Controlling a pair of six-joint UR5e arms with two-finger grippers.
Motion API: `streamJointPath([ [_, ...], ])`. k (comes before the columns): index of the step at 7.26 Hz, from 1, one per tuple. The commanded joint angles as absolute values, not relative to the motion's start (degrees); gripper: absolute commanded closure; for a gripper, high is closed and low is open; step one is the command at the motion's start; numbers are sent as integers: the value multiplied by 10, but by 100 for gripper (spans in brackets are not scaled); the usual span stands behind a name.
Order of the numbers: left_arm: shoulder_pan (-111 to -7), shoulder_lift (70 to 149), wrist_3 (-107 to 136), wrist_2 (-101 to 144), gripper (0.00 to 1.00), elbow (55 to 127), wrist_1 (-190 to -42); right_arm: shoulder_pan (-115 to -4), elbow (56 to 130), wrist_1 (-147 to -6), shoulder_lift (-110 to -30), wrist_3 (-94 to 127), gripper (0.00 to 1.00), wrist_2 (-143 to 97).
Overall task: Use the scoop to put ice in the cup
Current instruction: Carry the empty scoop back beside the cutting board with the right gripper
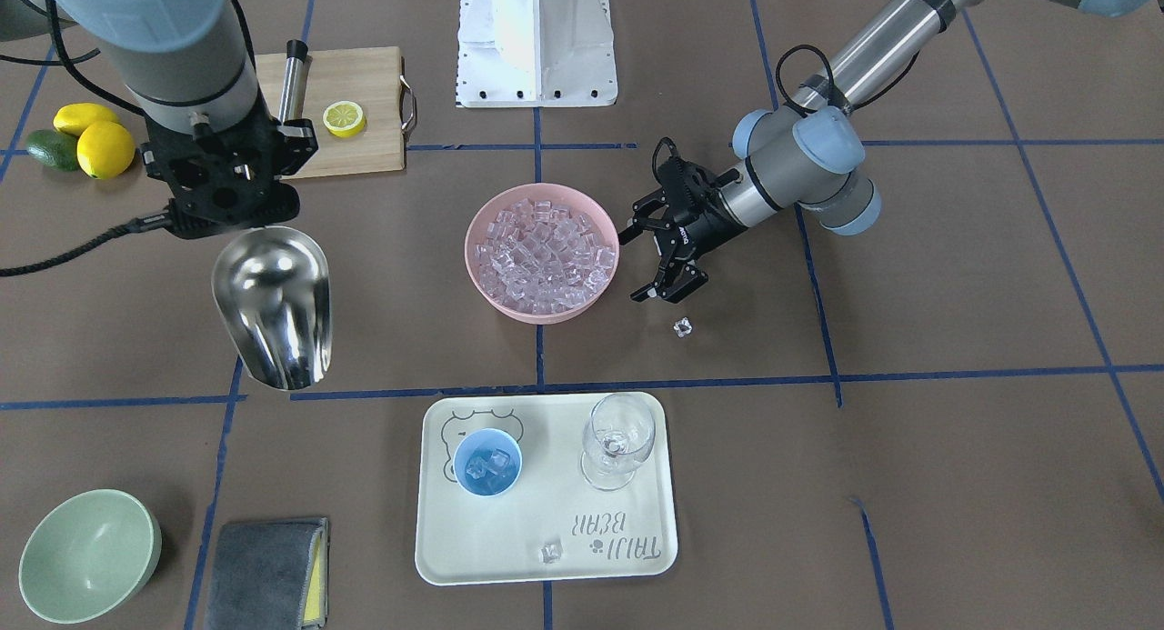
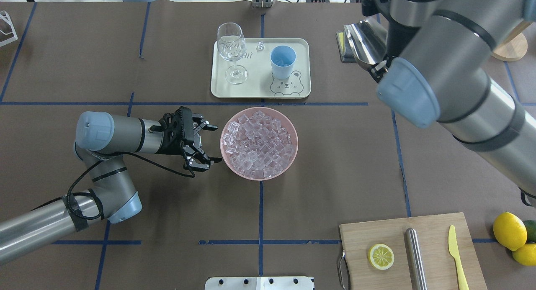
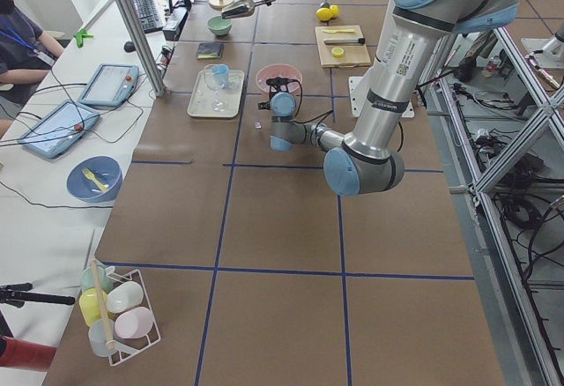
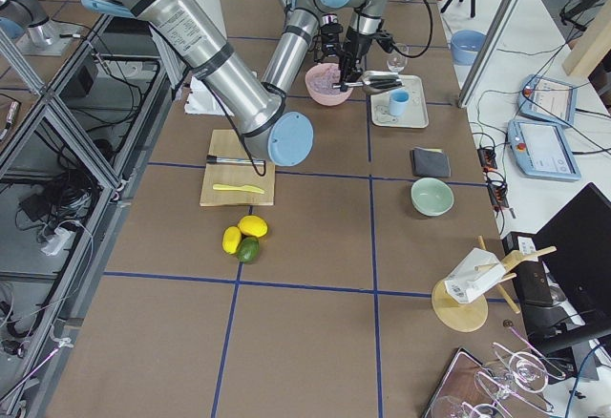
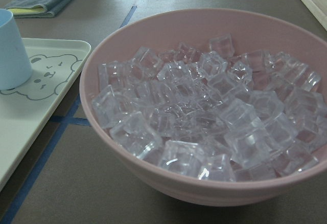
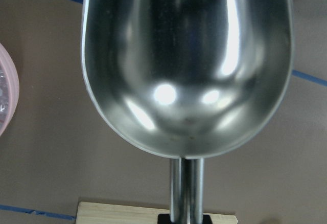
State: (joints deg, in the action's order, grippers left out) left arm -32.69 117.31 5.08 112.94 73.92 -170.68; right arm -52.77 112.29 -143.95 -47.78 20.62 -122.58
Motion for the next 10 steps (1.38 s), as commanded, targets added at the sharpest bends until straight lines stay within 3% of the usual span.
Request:
streamJointPath([
  [1,-327,1173,51,1129,0,739,-1707,-526,1219,-1433,-586,272,100,-1228],
  [7,-326,1174,51,1129,0,739,-1706,-427,1238,-1056,-864,494,100,-1222],
  [10,-326,1174,51,1129,0,739,-1706,-388,1216,-1032,-890,528,100,-1223],
])
